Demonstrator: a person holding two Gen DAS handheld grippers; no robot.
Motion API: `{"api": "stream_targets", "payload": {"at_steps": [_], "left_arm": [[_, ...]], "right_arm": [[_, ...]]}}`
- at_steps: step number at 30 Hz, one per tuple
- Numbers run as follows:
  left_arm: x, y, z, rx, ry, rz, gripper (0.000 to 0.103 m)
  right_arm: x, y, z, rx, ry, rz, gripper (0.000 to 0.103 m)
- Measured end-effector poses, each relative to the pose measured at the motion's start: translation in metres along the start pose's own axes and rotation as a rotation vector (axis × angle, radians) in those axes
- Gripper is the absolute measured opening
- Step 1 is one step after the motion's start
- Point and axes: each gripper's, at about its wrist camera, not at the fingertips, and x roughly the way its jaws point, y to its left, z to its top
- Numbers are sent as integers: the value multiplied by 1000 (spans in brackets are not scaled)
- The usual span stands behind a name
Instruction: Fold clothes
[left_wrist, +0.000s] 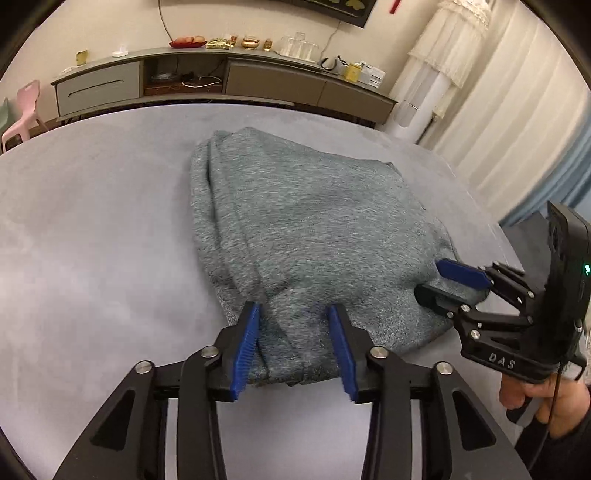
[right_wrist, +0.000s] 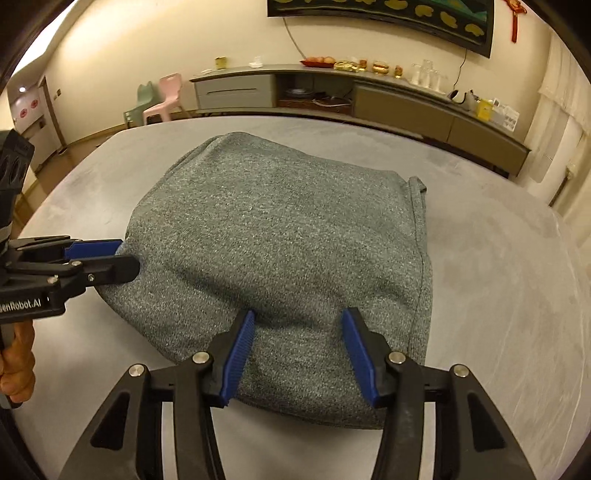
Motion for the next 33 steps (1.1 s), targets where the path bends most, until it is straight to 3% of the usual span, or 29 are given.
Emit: {"api": "stream_targets", "payload": {"at_steps": [3,7,12,18,20,22,23,25,26,29,33], "left_arm": [[2,10,-5,-60,15,-26,44],[-6,4,-18,-43,18,-8,45],[-67,31,-80,-50,13,-4,46],[-96,33,-104,-34,-5,10,47],[-116,35,-114,-32,-23,43,48],[-148,32,-128,-40,-62,90,48],[-161,25,-128,-38,-91,92,48],[-177,13,-129,-30,-126,74,57],[-184,9,-136,-18,-135,87,58],[-206,-5,-158,20,-173,136,59],[-238,-7,-191,58,-241,141,59]], "right_arm": [[3,-10,8,-8,-8,-8,52],[9,-13,9,-35,-24,-2,53],[15,-13,13,-33,-23,-5,53],[14,-15,13,-44,-20,-19,53],[0,-10,14,-45,-10,-83,53],[-37,-2,6,-48,-92,-124,54],[-64,5,-4,-48,-150,-121,58],[-93,17,-23,-48,-180,-132,85],[-105,24,-37,-48,-185,-161,89],[-120,39,-71,-23,-167,-234,93],[-120,39,-89,59,-102,-121,94]]}}
